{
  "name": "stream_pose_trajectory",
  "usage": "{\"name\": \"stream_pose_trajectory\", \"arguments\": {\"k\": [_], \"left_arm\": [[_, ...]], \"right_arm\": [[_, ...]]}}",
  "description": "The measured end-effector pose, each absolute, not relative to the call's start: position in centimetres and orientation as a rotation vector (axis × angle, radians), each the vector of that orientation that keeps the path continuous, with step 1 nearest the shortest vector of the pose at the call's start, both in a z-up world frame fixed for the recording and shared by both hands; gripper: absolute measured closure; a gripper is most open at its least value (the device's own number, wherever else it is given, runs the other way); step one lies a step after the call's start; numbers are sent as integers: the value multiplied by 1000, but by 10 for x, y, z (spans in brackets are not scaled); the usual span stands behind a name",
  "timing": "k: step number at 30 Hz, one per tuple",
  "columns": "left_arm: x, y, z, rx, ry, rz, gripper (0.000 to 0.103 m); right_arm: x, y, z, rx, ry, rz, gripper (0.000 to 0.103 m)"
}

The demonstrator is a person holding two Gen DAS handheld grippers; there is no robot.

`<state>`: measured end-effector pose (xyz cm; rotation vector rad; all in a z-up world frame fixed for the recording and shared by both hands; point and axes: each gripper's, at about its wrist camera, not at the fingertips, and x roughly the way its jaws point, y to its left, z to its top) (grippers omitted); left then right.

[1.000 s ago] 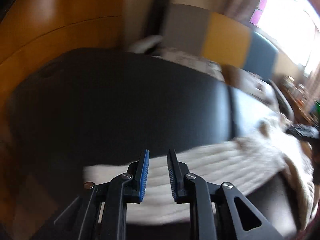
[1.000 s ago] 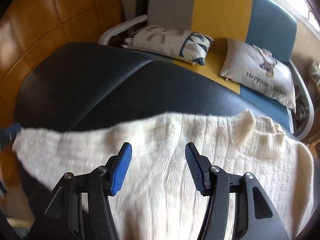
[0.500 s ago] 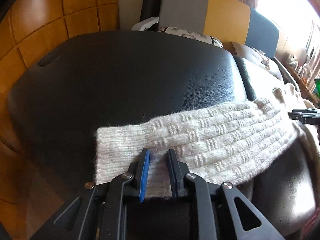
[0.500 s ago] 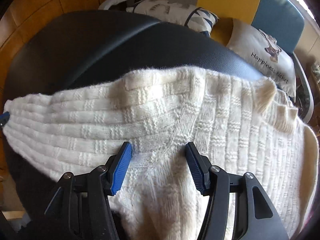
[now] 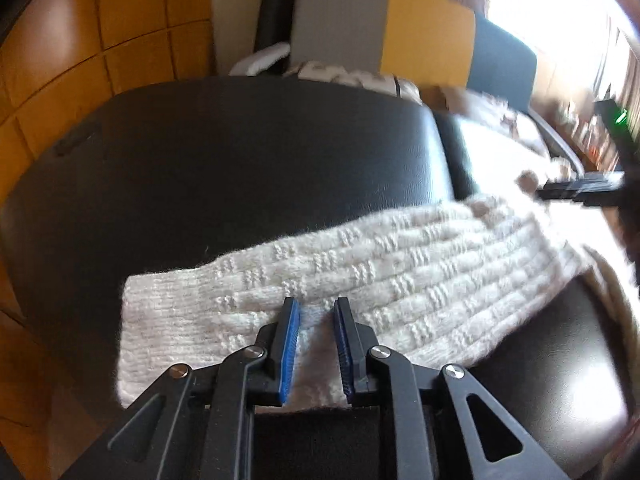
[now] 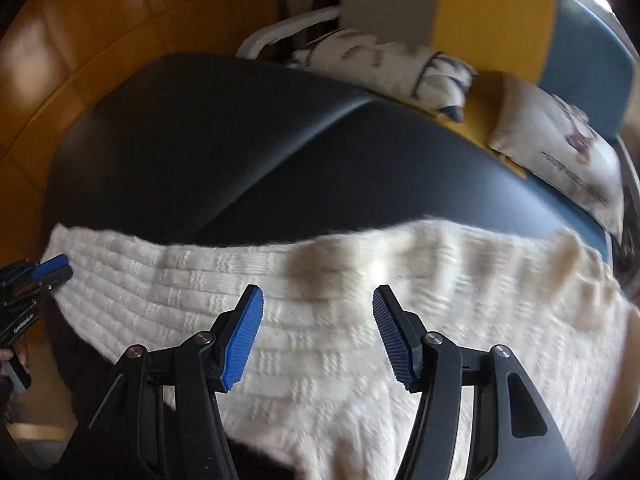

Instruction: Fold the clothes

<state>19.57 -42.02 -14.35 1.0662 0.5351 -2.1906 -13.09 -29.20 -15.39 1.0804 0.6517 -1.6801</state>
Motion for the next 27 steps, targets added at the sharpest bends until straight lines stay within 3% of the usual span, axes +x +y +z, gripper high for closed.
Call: {"name": "stream_pose_trajectory", "arguments": {"k": [8,12,15,18,21,27], "left_arm": [[201,-421,-155,1046,525,-2162,83],[195,-437,-151,1059,534,-2144,83],[191,-447,-151,1078,515,-2144,83],[186,-454,-145,1095,514,-2130,83],[193,-442,-120,986,567,-2186,84],[177,-369,-103,1021,768,-2476,83]], "right_arm": [[-156,-309,-178,1134,647,-1731,40],[-170,-303,-163,1181,543,-1715,39],[-176,-269,-132,1146,469,-1719,39],[-168,-222,-105,1106,509,-1737,39],[-149,-158,-84,1099,550,-1768,39],[-74,-33,-70,1199,546,-1836,39]]}}
